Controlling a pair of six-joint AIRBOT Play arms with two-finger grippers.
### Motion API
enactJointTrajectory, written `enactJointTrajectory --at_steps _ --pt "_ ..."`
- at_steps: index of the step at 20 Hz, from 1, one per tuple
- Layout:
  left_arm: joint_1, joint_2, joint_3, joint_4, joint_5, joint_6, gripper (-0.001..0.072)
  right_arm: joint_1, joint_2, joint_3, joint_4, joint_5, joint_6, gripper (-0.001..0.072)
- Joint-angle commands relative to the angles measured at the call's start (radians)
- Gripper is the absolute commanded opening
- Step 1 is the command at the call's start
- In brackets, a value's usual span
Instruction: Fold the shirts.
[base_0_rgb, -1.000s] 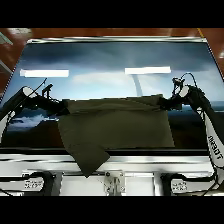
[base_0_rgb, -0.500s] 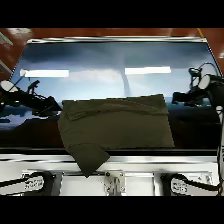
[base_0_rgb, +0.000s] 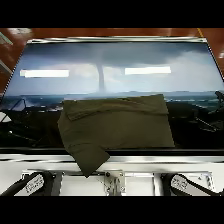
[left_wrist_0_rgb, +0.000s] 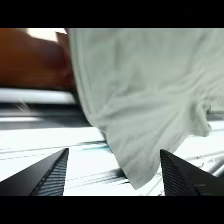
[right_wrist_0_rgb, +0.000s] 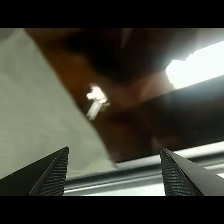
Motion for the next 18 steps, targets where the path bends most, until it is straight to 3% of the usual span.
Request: enactJointTrajectory --at_steps 1,13,14,15,17,18 --pt "-0.038 0.016 -0.140 -0.070 0.086 0.020 0.0649 -0.023 0.005 -0.053 0.085 -0.060 -0.015 0.0675" --pt "-0.301 -0.152 -0.178 -0.135 0.222 -0.033 0.0647 -0.023 0.005 -0.062 0.079 -0.079 -0.015 0.0675" --pt "-0.309 -0.154 -0.178 -0.146 0.240 -0.033 0.0576 -0.023 0.005 -0.062 0.079 -0.079 -0.015 0.0676" --pt "-0.315 -0.154 -0.178 -0.168 0.262 -0.033 0.0454 -0.023 0.005 -0.062 0.079 -0.079 -0.015 0.0675" --pt "-0.328 -0.154 -0.178 -0.221 0.311 -0.032 0.0412 -0.023 0.005 -0.062 0.079 -0.081 -0.015 0.0675" --pt "-0.337 -0.154 -0.178 -0.240 0.328 -0.032 0.0252 -0.023 0.005 -0.062 0.079 -0.082 -0.014 0.0675"
